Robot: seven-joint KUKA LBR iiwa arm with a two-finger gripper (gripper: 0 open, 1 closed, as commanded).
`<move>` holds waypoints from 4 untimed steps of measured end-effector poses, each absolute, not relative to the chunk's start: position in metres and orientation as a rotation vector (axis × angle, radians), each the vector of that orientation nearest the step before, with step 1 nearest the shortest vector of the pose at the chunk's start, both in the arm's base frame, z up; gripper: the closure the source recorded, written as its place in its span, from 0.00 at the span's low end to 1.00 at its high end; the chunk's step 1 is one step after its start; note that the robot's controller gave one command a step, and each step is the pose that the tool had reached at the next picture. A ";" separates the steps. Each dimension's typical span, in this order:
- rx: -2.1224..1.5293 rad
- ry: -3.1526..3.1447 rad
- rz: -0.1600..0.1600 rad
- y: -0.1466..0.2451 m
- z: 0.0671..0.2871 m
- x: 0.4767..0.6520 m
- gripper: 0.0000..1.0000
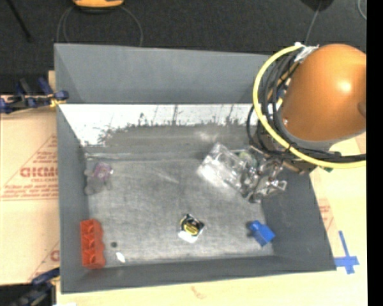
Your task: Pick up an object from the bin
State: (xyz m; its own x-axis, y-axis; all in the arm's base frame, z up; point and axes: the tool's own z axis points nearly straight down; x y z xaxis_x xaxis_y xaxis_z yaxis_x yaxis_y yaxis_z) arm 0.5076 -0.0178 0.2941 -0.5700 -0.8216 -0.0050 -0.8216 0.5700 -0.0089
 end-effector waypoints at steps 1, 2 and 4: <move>-1.854 2.540 0.008 0.013 0.135 0.477 1.00; -1.849 2.537 0.001 0.012 0.138 0.479 0.00; -1.465 2.779 0.000 0.010 0.079 0.504 0.00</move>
Offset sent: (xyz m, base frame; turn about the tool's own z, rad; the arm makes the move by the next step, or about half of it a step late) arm -0.0292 0.0293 -0.1558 -0.2972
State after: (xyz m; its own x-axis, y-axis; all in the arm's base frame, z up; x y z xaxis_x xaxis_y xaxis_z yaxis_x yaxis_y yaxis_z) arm 0.5038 0.0099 0.0794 -0.5651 -0.8250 -0.0002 -0.8250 0.5651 0.0002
